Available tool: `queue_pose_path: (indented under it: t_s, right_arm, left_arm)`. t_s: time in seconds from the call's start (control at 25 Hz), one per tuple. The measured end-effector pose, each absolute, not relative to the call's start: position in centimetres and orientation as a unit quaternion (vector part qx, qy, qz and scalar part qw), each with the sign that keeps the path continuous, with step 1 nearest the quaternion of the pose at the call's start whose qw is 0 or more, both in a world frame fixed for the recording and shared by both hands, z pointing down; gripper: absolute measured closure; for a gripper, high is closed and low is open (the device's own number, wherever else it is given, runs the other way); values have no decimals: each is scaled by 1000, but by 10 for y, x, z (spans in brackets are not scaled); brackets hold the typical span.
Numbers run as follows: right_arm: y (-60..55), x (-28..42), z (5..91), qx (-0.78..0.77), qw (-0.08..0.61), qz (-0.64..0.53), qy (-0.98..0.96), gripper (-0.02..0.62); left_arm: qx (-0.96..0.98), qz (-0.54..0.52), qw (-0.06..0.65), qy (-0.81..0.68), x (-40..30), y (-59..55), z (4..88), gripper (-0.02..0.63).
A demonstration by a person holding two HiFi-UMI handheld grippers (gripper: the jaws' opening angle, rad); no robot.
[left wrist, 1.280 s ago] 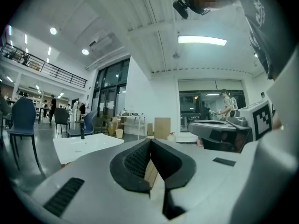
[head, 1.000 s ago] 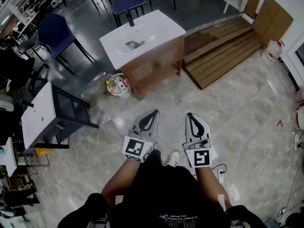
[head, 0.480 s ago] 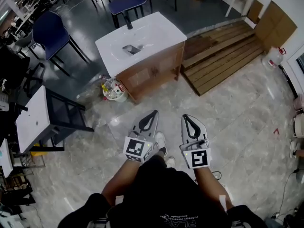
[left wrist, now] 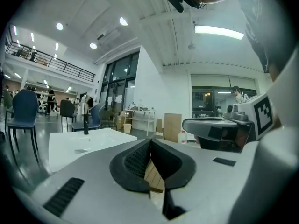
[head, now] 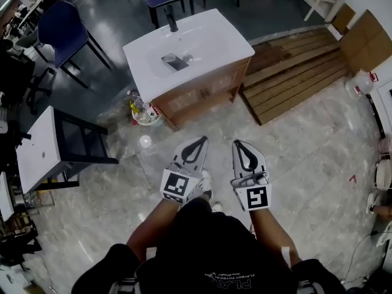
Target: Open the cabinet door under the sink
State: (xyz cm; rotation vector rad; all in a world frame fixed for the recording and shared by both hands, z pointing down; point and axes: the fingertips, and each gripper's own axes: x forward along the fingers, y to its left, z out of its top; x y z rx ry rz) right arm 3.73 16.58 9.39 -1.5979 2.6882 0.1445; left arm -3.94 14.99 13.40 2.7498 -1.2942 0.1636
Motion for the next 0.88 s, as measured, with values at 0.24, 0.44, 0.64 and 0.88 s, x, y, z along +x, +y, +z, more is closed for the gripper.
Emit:
queue_pose_path:
  t_s: [0.24,0.44,0.64,0.88]
  right_arm:
    - [122,21,91,-507,-11,51,860,571]
    - [99,19,80,-513,-15,69,856,571]
    - [80,17,71,-509,-15,80,857,571]
    - [54,28,70,-497,-9,82,864,571]
  left_arm:
    - [900,52,59,-430,-53,109,140,583]
    - [891,81,70,-441,-59,82,150,583]
    - [887,76,64,-451,-62,61,141,583]
    - [869,72,41,-488,-59,41,134,583]
